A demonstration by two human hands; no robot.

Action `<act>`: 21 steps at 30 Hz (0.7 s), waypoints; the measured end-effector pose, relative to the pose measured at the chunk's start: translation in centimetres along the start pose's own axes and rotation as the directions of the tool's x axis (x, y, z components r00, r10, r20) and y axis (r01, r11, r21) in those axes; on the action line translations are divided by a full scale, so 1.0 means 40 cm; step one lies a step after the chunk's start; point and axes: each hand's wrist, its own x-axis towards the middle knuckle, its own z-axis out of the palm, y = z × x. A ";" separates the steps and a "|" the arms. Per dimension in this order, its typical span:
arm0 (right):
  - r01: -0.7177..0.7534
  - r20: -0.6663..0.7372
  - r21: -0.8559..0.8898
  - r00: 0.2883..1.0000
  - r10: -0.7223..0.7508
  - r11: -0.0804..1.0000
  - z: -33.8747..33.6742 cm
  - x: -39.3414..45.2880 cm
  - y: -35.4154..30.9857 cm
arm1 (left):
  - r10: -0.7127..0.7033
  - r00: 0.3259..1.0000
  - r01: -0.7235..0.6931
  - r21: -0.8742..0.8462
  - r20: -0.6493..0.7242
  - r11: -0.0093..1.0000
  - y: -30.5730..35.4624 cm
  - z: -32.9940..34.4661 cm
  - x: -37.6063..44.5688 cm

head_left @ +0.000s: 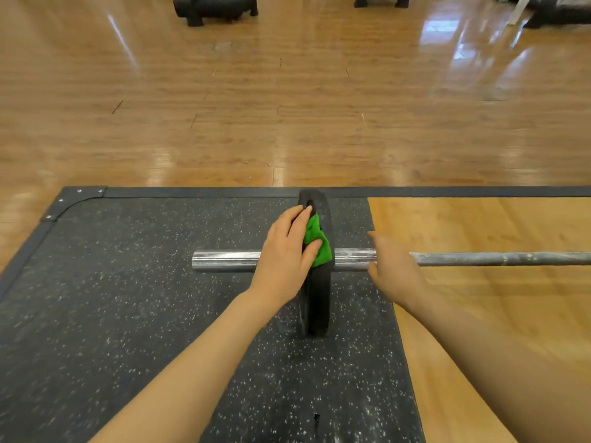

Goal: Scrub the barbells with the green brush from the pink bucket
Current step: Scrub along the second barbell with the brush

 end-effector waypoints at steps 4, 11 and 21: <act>0.110 0.055 -0.085 0.993 -0.105 0.990 0.019 0.075 0.046 | -0.014 1.000 0.013 0.040 0.004 0.999 0.002 0.009 0.004; 0.283 0.105 -0.133 0.957 -0.270 0.950 0.068 0.152 0.112 | -0.017 0.999 0.017 -0.028 -0.031 0.999 0.005 0.026 0.004; 0.361 0.022 -0.173 0.932 -0.363 0.916 0.107 0.158 0.142 | 0.028 0.999 -0.024 0.124 -0.029 0.992 0.023 0.030 -0.011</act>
